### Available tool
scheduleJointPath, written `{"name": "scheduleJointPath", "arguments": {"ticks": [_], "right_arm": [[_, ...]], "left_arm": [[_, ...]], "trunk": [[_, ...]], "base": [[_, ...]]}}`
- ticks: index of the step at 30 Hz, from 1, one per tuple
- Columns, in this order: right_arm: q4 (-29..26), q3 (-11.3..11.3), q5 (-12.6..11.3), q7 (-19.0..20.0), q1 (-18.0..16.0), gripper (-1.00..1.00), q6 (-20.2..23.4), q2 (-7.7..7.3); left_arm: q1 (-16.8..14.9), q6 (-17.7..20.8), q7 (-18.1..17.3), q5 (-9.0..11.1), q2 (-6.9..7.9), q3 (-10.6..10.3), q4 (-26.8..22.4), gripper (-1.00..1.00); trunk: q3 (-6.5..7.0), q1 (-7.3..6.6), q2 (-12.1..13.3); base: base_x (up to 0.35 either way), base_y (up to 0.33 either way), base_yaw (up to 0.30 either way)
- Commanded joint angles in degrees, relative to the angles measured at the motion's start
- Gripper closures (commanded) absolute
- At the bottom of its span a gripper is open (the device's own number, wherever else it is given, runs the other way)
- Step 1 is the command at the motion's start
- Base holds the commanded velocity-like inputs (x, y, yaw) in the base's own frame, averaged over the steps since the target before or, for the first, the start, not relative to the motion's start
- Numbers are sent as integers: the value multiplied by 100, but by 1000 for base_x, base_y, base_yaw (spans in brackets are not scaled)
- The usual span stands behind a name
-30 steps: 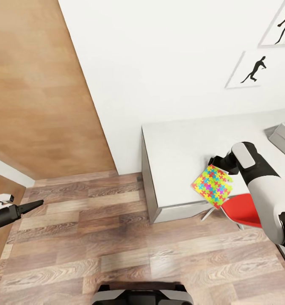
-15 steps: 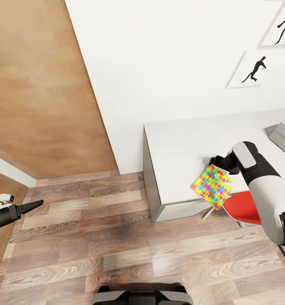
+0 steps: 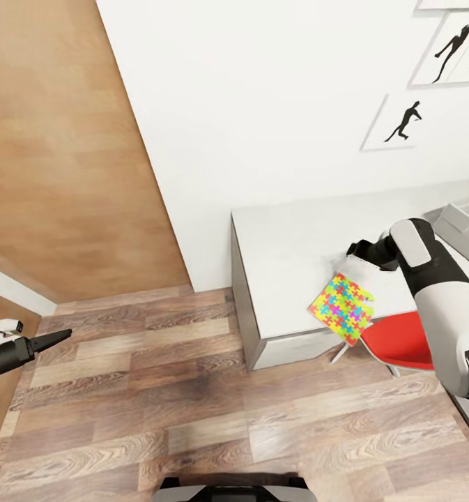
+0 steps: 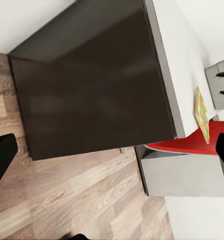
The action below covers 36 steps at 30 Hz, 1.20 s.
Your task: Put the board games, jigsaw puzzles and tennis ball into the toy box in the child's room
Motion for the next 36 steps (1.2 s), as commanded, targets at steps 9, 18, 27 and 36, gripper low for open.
{"name": "scheduleJointPath", "arguments": {"ticks": [9, 18, 27, 36], "right_arm": [[-842, -522, -372, -4, 61, -100, 686, -13], [-2059, -1100, -2486, 33, 1152, -100, 725, -633], [-3959, -1252, -5620, 593, 3496, -100, 725, -1526], [-5041, -2033, -6265, 1799, 5842, -100, 725, -1659]], "left_arm": [[-5, 59, -41, -39, -2, 12, -2, -100], [-5, 57, -41, -39, -2, 18, -2, -100], [-5, 55, -41, -39, -6, 19, -2, -100], [-5, 55, -41, -39, -5, 11, -2, -100]], "trunk": [[75, 4, -9], [125, 4, -9], [130, 4, -9], [130, 4, -9]], "base": [[0, 0, -77], [0, 0, -50], [0, 0, -5], [0, 0, 0]]}}
